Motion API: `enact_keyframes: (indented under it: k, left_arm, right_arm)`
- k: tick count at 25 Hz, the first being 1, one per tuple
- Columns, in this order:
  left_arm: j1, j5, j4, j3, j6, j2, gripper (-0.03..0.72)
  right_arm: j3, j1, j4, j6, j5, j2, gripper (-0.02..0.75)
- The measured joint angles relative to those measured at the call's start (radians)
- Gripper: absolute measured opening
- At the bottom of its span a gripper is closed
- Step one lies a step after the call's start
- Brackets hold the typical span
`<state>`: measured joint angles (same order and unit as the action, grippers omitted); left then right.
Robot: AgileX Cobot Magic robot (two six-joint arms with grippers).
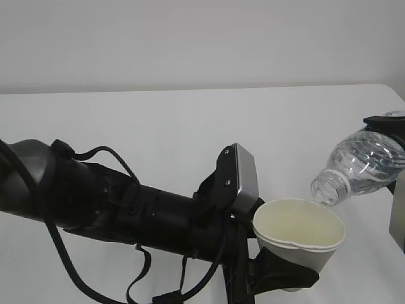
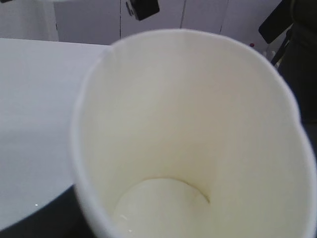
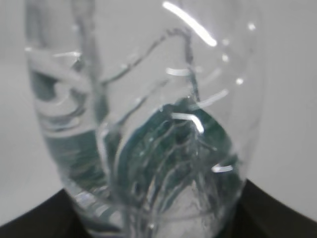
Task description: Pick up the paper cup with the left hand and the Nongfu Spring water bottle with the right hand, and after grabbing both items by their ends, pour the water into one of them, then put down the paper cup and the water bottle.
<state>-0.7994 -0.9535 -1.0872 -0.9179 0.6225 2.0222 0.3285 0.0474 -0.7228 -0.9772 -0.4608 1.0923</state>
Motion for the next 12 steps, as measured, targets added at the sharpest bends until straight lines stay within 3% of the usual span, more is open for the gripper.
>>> enact_keyframes:
  k: [12]
  left_arm:
    - [0.0,0.0,0.006,0.0,0.0,0.0,0.42]
  right_arm:
    - [0.0,0.0,0.0,-0.016,0.0,0.0,0.436]
